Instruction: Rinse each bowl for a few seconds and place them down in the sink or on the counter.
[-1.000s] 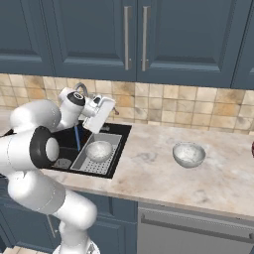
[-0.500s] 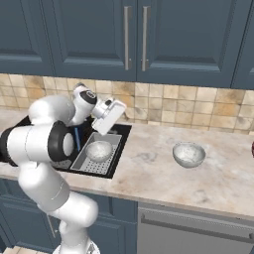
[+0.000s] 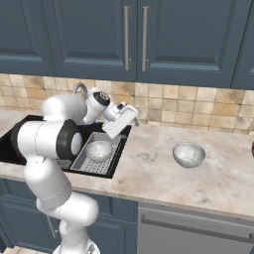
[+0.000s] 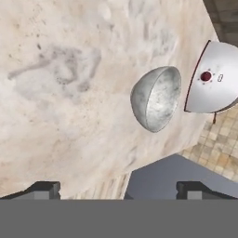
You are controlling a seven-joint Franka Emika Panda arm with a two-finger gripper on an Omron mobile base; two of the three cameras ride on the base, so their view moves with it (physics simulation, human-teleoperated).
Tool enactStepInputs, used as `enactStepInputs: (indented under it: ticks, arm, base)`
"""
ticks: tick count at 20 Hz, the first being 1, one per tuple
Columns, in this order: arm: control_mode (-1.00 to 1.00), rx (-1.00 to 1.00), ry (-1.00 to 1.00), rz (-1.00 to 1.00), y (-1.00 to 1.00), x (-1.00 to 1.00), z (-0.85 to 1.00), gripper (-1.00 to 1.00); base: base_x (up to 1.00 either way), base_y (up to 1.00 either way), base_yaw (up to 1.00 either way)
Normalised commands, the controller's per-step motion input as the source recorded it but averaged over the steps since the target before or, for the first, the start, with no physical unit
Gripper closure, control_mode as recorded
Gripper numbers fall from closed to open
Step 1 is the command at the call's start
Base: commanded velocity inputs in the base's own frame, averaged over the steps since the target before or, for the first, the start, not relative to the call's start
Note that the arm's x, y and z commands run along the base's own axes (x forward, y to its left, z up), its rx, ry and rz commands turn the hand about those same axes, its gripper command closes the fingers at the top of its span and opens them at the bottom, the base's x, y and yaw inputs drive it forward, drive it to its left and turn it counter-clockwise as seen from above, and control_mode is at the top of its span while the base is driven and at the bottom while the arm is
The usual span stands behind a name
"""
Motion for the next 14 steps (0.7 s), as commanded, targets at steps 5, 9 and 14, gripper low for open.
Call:
enactStepInputs:
  ticks: [5, 9, 14]
  arm:
    - [-1.0, 0.02, 0.0, -0.11, -0.39, -0.02, 0.0, -1.0]
    - [-1.0, 0.02, 0.0, -0.11, -0.38, -0.03, -0.02, -1.0]
    - [-1.0, 0.03, 0.0, -0.1, -0.36, 0.0, -0.1, -1.0]
  base:
    - [0.0, 0.0, 0.0]
    - [0.0, 0.0, 0.0]
    - [0.0, 0.0, 0.0]
